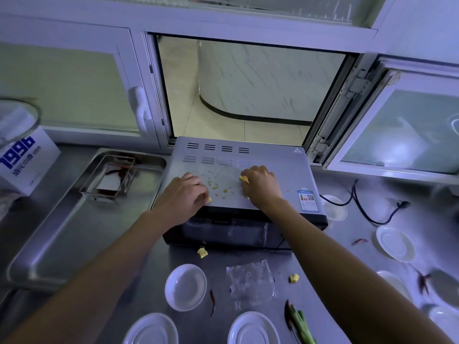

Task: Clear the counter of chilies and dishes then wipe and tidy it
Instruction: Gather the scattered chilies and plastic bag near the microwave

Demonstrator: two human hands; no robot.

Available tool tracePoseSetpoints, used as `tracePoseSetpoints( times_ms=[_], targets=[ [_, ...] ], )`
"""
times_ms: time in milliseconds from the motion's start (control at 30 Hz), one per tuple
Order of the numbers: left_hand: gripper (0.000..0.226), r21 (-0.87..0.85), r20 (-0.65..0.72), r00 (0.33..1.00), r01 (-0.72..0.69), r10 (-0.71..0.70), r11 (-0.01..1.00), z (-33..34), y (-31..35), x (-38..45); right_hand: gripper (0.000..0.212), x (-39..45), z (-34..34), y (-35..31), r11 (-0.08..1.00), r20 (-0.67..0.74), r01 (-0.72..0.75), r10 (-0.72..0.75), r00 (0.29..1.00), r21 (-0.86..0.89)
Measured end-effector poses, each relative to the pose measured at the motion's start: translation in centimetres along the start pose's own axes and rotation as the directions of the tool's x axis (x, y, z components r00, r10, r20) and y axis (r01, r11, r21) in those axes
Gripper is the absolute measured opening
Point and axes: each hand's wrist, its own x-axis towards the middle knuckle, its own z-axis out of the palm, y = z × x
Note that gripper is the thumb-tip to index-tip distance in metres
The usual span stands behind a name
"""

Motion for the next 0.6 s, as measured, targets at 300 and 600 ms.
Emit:
tracePoseSetpoints(
  times_ms=[300,600],
  targets=[
    [0.010,-0.151,-0.025,0.998,0.054,-0.059,0.987,0.3,0.0,0.2,0.024,0.3,-0.1,-0.8,0.983,-0.043,-0.025,0.034,0.999,0.182],
    [0.008,-0.174,-0.072,0.996,0.039,-0.052,0.984,1.0,-0.1,1.1,0.021,-1.5,-0.9,-0.7,0.937,-0.172,-0.006,0.070,0.983,0.349]
  ],
)
